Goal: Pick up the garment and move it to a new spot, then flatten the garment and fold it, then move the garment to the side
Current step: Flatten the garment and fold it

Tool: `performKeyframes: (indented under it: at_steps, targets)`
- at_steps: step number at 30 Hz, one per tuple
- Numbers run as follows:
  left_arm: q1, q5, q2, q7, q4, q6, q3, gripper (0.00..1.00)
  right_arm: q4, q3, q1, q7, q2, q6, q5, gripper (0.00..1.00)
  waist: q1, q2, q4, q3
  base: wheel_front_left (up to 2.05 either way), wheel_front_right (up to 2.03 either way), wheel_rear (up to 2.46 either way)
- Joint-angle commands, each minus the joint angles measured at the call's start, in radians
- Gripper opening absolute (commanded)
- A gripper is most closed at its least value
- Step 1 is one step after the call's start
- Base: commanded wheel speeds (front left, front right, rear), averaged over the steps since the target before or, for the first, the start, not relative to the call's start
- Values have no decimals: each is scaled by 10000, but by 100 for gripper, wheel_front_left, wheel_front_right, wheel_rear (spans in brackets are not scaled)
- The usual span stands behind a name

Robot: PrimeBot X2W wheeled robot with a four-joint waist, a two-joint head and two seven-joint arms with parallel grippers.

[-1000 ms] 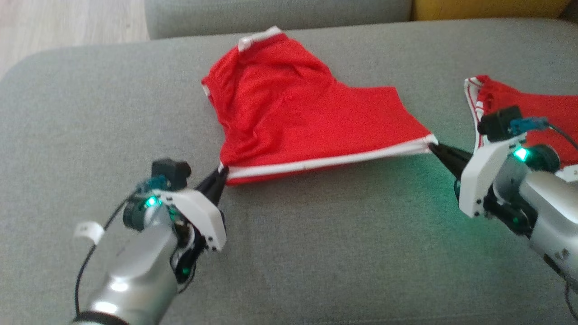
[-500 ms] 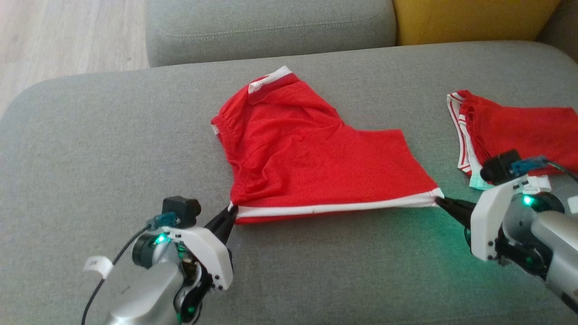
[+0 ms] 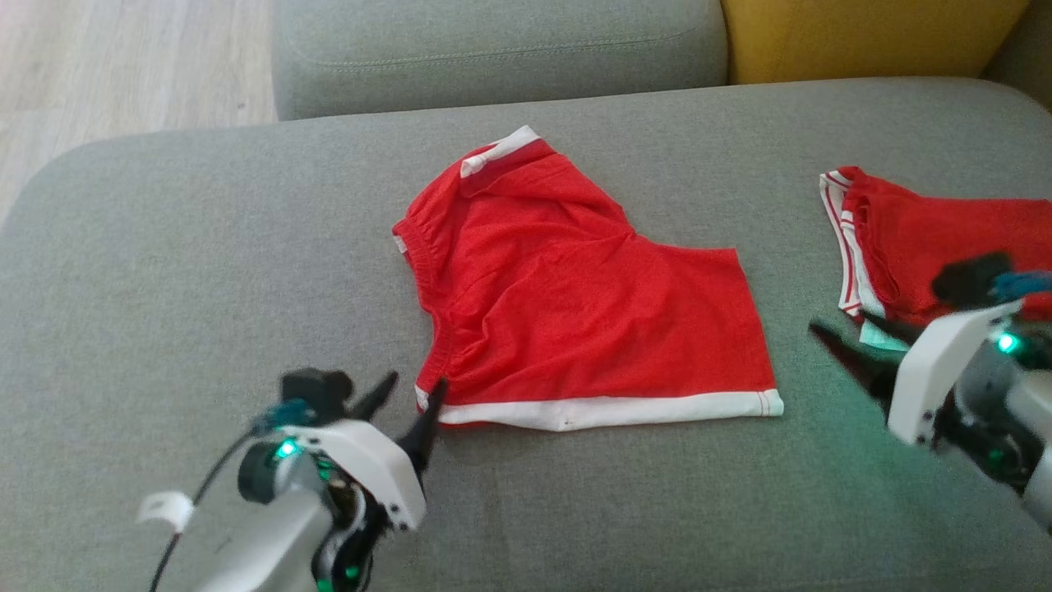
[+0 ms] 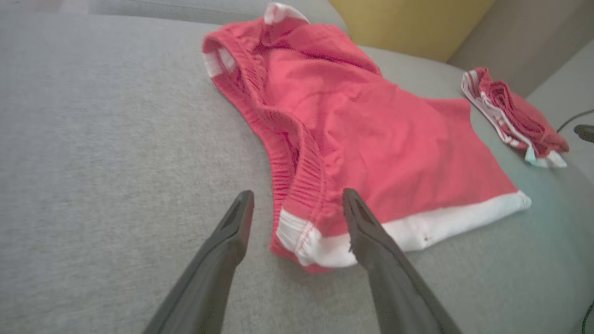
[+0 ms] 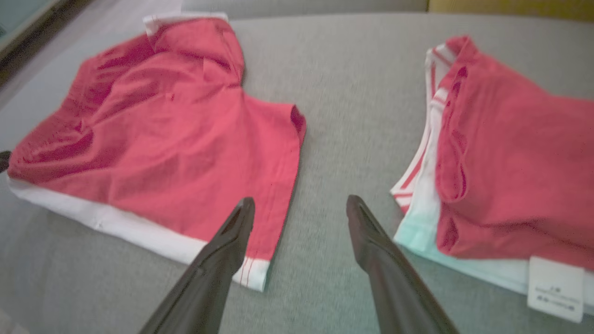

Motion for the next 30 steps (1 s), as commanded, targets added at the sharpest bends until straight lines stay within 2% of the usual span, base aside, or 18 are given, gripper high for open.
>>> performKeyframes:
  at_steps: [1, 7, 11, 14, 22, 27, 30]
  targets:
    - [-326, -141, 270, -258, -405, 117, 638, 100, -219, -303, 113, -360, -332, -9, -123, 100, 1, 0, 22, -3, 0, 0, 0]
    - [94, -589, 192, -769, -1700, 593, 2538, 100, -541, -1424, 484, -2019, -46, -9, -862, 100, 1, 0, 133, 142, 0, 0, 0]
    - [693, -89, -150, -782, -2908, 767, 4113, 100, -613, -2125, 700, -2972, 382, -9, -1718, 100, 1, 0, 320, 378, 0, 0, 0]
    - [948, 271, -360, -784, -3232, 730, 4512, 100, -621, -2451, 725, -3272, 623, -9, -2226, 100, 1, 0, 476, 518, 0, 0, 0]
    - [1050, 1460, -1091, -786, -3273, 162, 4560, 100, -713, -3642, 248, -3449, 1617, -9, -4327, 100, 1, 0, 1429, 1332, 0, 0, 0]
    - [755, 1841, -1597, -786, -2978, -220, 4266, 100, -710, -3525, -545, -2775, 1985, -9, -5630, 100, 1, 0, 2357, 2029, 0, 0, 0]
    - [522, 1876, -1830, -786, -2835, -415, 4095, 100, -563, -3152, -1218, -2306, 1950, -9, -6110, 100, 1, 0, 2990, 2450, 0, 0, 0]
